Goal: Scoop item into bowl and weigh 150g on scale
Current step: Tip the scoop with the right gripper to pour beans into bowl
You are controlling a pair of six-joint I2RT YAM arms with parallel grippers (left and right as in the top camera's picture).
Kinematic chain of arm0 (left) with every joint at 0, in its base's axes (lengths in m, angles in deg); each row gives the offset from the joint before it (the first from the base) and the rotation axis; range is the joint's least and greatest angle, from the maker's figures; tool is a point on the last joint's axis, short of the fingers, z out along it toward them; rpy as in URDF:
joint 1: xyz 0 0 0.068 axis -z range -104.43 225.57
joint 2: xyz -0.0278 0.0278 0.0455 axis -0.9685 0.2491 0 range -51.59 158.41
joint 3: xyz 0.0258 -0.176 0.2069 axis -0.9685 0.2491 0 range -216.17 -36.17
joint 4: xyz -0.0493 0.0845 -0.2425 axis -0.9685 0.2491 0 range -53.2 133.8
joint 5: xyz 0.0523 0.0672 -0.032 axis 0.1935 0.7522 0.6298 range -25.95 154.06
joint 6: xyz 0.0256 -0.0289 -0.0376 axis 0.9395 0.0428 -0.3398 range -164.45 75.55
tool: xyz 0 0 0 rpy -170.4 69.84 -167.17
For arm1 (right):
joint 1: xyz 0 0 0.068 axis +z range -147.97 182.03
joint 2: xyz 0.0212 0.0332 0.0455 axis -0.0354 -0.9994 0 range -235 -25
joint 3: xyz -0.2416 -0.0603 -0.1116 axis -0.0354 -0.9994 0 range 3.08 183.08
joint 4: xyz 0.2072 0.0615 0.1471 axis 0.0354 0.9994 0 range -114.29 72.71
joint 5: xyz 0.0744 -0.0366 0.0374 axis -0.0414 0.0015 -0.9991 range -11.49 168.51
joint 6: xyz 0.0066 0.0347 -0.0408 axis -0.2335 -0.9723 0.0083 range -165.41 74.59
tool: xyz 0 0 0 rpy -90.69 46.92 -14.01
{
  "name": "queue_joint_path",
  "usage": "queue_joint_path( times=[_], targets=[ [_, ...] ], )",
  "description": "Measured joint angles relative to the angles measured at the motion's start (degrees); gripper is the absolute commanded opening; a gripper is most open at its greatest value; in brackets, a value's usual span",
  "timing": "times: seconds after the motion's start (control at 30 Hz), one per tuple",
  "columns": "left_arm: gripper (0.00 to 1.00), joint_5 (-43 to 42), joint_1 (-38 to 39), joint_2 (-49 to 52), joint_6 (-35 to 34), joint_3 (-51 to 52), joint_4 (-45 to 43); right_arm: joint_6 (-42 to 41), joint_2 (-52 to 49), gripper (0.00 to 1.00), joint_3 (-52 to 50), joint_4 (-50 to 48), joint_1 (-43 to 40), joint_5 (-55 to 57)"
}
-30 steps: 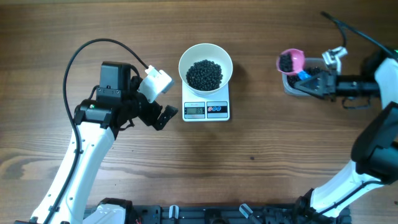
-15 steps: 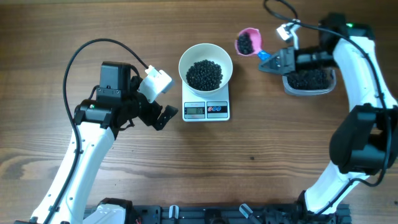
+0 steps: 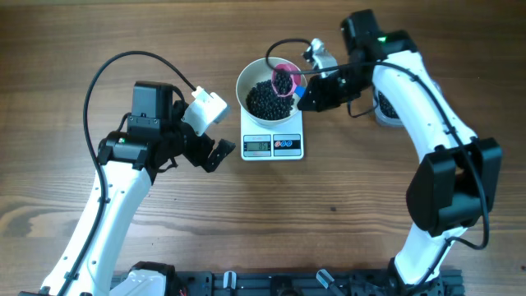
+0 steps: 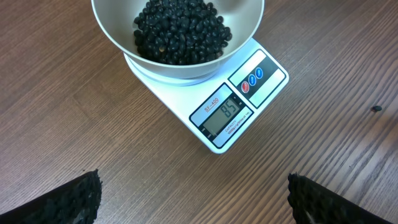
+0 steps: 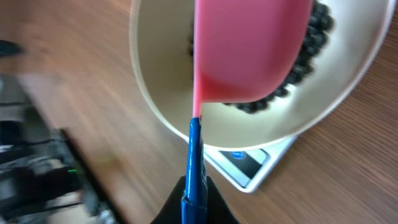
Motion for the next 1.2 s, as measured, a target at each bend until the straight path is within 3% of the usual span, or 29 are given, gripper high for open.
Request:
queue_joint_path(
  times=[0.33, 0.8, 1.2],
  targets=[
    [1.0, 0.0, 0.0, 0.0, 0.0, 0.0, 0.0, 0.4, 0.0, 0.04, 5.7, -0.4, 5.6, 17.6],
    [1.0, 0.0, 0.0, 0.0, 0.0, 0.0, 0.0, 6.5, 0.0, 0.04, 5.9, -0.1, 16.0, 41.4],
    [1.0, 0.0, 0.0, 0.0, 0.0, 0.0, 0.0, 6.9, 0.0, 0.04, 5.9, -1.0, 16.6, 44.8]
  ],
)
